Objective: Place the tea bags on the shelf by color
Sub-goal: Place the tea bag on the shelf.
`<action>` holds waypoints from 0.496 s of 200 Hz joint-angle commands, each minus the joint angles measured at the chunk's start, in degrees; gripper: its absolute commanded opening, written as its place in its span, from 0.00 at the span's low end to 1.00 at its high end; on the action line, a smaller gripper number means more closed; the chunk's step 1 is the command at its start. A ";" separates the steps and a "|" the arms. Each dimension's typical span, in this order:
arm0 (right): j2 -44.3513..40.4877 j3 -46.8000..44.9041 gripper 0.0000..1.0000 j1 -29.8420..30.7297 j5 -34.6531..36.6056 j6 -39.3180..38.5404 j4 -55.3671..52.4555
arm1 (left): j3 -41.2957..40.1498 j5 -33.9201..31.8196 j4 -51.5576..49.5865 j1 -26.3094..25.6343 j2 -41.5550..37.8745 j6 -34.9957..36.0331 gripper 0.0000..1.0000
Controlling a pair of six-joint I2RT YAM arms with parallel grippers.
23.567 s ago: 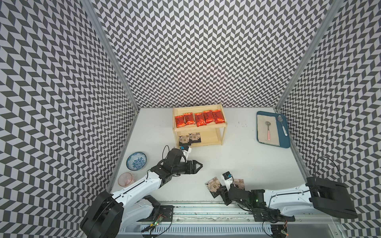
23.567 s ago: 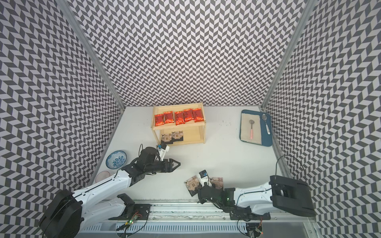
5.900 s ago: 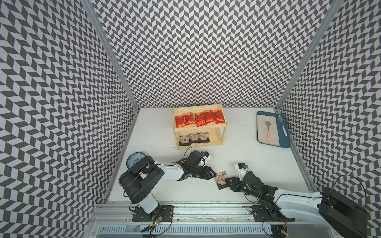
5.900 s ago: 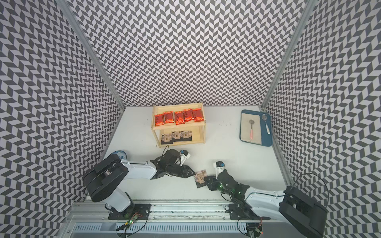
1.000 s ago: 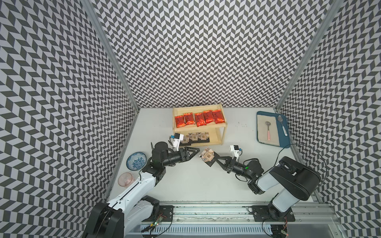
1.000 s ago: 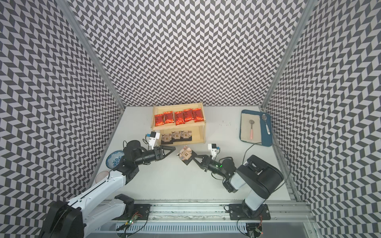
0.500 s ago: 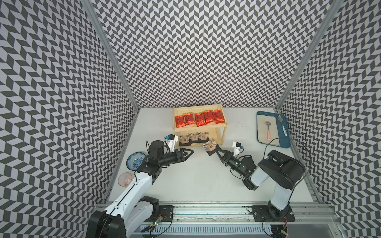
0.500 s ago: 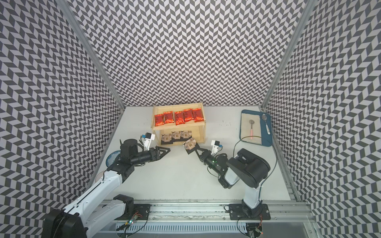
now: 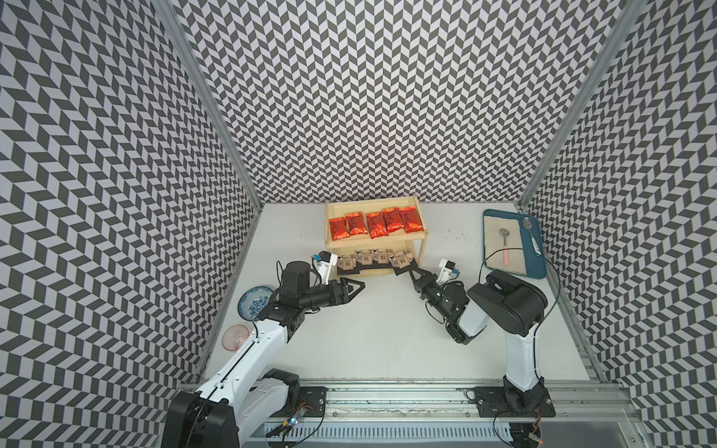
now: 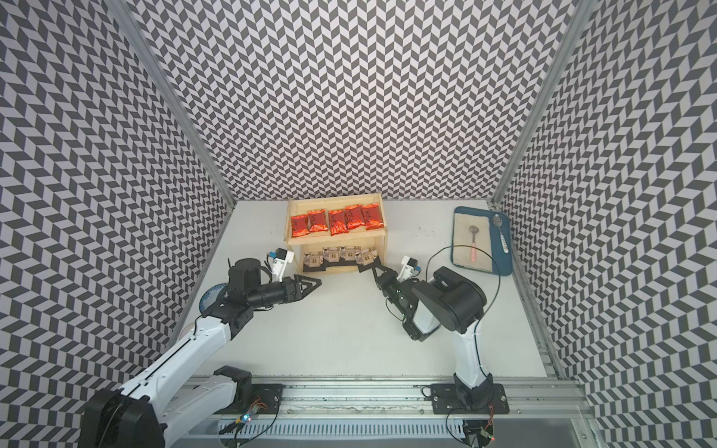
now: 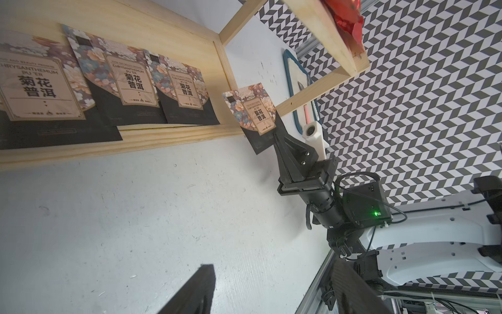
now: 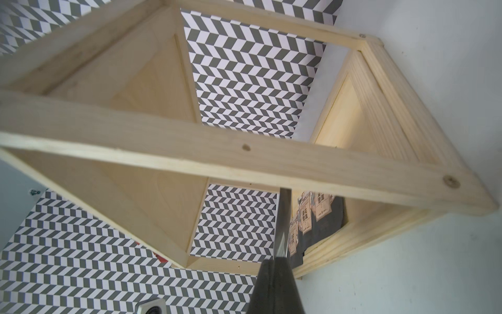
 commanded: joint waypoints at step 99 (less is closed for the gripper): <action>7.89 8.23 0.00 -0.77 3.71 1.62 17.58 | 0.49 1.43 0.62 -0.33 0.63 0.55 0.72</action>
